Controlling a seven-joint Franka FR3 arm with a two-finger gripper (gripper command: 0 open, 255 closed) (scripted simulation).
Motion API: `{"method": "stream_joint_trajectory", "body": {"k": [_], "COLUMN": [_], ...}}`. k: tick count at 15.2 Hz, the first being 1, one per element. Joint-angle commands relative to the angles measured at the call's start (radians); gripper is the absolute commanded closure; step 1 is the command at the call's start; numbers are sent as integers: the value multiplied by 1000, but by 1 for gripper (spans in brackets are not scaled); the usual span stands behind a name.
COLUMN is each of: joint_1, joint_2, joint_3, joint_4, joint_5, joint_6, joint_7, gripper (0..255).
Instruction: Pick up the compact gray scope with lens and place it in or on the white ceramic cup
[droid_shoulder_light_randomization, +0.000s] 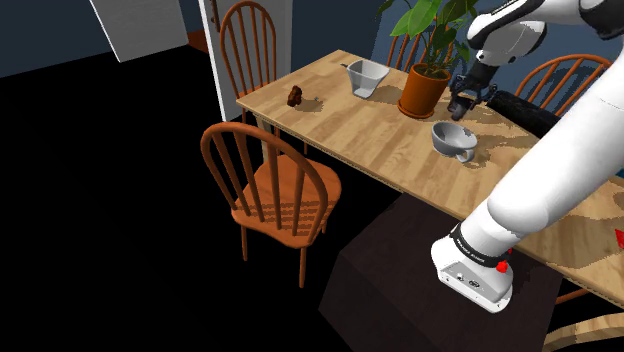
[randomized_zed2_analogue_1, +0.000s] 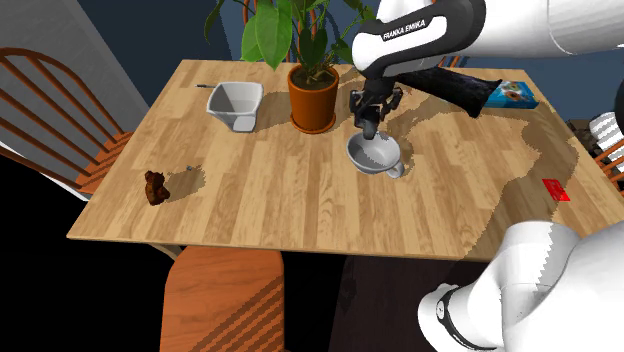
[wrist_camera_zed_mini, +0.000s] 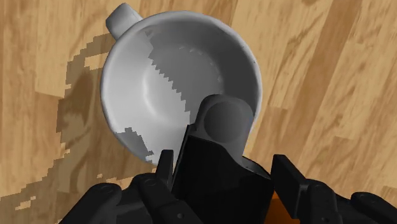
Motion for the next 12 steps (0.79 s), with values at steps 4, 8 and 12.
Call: {"method": "stream_joint_trajectory", "body": {"k": [4, 8, 12], "joint_1": [-30, -22, -13], "joint_2": [-195, -151, -101], "joint_3": [7, -9, -25], "joint_4": [-149, -176, -199], "joint_5": [-184, -150, -104], "joint_6": [15, 75, 133], "joint_7": [90, 63, 28], "gripper": [255, 255, 255]}}
